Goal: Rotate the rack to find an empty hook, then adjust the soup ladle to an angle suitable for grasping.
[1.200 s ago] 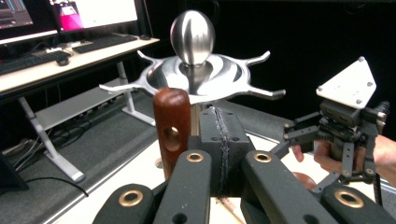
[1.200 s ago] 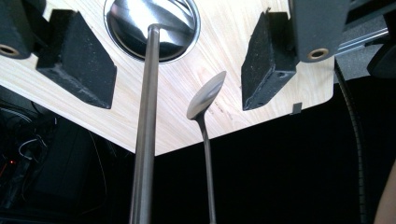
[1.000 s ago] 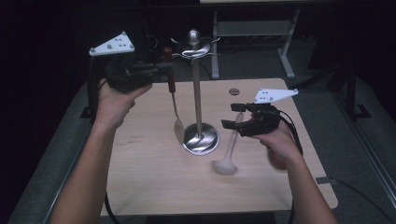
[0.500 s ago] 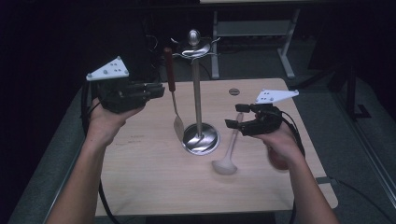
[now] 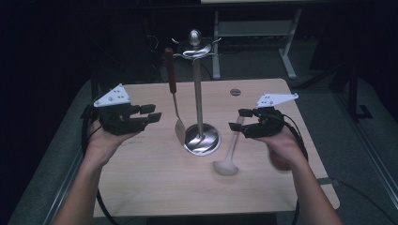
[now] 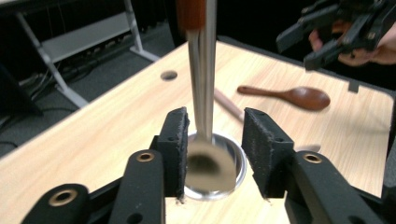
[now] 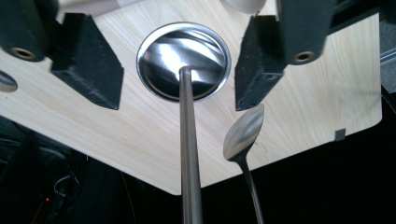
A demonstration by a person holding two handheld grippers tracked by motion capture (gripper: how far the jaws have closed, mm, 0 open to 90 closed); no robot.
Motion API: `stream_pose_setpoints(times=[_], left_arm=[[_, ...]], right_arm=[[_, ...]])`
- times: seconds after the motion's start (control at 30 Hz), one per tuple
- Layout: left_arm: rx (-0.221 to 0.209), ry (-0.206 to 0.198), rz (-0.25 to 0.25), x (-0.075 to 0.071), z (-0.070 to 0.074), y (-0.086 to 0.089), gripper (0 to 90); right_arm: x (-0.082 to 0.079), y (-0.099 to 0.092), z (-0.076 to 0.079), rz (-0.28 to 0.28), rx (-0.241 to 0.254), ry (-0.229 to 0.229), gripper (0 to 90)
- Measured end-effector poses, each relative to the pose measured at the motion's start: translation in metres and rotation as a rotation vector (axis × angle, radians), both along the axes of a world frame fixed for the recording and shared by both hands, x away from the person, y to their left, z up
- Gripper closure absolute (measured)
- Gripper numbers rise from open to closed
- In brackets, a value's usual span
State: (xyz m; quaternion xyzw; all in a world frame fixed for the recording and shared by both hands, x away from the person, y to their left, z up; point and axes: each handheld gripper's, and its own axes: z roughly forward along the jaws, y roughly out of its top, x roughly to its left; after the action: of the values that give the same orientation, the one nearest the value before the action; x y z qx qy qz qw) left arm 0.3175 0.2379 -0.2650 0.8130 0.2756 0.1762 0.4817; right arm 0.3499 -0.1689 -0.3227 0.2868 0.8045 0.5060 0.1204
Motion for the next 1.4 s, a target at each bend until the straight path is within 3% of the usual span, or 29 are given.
stream_pose_setpoints(times=[0.1,0.27,0.5,0.63,0.8,0.93,1.1,1.17,1.27,1.4], left_arm=[[0.015,0.025,0.008,-0.001,-0.013,0.004,54.9],[0.032,0.059,0.014,-0.003,-0.036,0.008,48.1],[0.049,0.1,0.013,-0.008,-0.073,0.012,40.1],[0.056,0.119,0.016,-0.012,-0.094,0.014,38.2],[0.046,0.137,0.031,-0.018,-0.114,0.018,35.8],[0.063,0.155,0.038,-0.019,-0.126,0.021,32.3],[0.069,0.183,0.044,-0.019,-0.14,0.022,31.5],[0.091,0.192,0.041,-0.018,-0.145,0.021,31.5],[0.097,0.202,0.038,-0.017,-0.149,0.021,31.5],[0.098,0.211,0.043,-0.017,-0.153,0.021,31.4]], right_arm=[[0.0,-0.001,-0.006,0.001,-0.02,0.014,43.8],[0.001,0.0,-0.02,-0.009,-0.05,0.042,63.5],[0.007,0.007,-0.047,-0.001,-0.13,0.106,89.0],[0.013,0.017,-0.065,0.003,-0.186,0.153,89.7],[0.023,0.034,-0.09,0.014,-0.291,0.2,89.7],[0.027,0.046,-0.102,0.035,-0.329,0.238,89.7],[0.027,0.061,-0.114,0.051,-0.41,0.269,89.8],[0.028,0.064,-0.118,0.046,-0.46,0.278,89.8],[0.03,0.063,-0.123,0.043,-0.493,0.278,89.9],[0.029,0.063,-0.123,0.04,-0.499,0.292,90.0]])
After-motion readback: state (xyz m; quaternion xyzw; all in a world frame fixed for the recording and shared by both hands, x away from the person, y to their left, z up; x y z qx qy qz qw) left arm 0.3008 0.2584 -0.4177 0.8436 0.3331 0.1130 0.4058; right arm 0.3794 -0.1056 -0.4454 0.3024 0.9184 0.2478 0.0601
